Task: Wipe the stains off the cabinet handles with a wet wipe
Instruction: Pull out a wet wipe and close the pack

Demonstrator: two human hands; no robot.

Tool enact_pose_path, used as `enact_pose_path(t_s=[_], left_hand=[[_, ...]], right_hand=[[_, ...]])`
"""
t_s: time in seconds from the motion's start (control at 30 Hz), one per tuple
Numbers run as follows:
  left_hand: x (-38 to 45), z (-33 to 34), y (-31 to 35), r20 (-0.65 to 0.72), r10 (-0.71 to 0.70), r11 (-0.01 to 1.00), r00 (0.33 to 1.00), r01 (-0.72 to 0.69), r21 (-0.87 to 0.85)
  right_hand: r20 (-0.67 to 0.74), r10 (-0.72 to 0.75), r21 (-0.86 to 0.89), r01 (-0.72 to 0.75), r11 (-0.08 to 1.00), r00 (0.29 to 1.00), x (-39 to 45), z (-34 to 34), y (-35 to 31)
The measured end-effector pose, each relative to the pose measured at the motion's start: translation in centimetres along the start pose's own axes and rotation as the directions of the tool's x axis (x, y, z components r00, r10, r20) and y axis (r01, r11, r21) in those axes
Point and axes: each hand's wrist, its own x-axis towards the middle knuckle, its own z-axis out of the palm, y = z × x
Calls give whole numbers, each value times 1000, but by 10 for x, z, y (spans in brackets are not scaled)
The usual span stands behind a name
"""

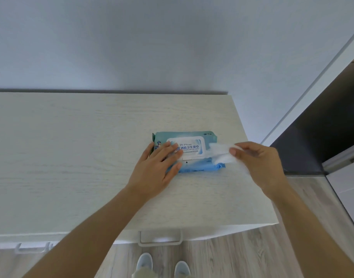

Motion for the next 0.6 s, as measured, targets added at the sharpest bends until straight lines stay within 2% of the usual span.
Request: enact_pose_path(t_s=[0.17, 0.27, 0.37, 0.43, 0.53, 0.6], left_hand=[[7, -9, 2, 52, 126, 955, 991, -135, 264], [16, -16, 17, 135, 88, 934, 987, -129, 333], [16, -13, 28, 143, -78, 984, 987, 53, 170], [11, -12, 30, 107, -151, 988, 983, 153, -8], [8, -22, 39, 115, -233, 900, 966, 259, -349], [7, -27, 45, 110, -262, 855, 959, 283, -434]], right_hand=[[-83, -72, 118, 82, 990, 994, -4, -15, -29], [-85, -148, 98, 156, 983, 985, -5, -21, -43], [-12, -119, 89, 119, 989, 993, -8, -16, -41], [40, -96, 57, 94, 994, 995, -11, -8, -33], [157, -83, -19, 87, 996, 984, -16, 7, -21], [212, -91, -39, 101, 994, 973, -19, 19, -16]])
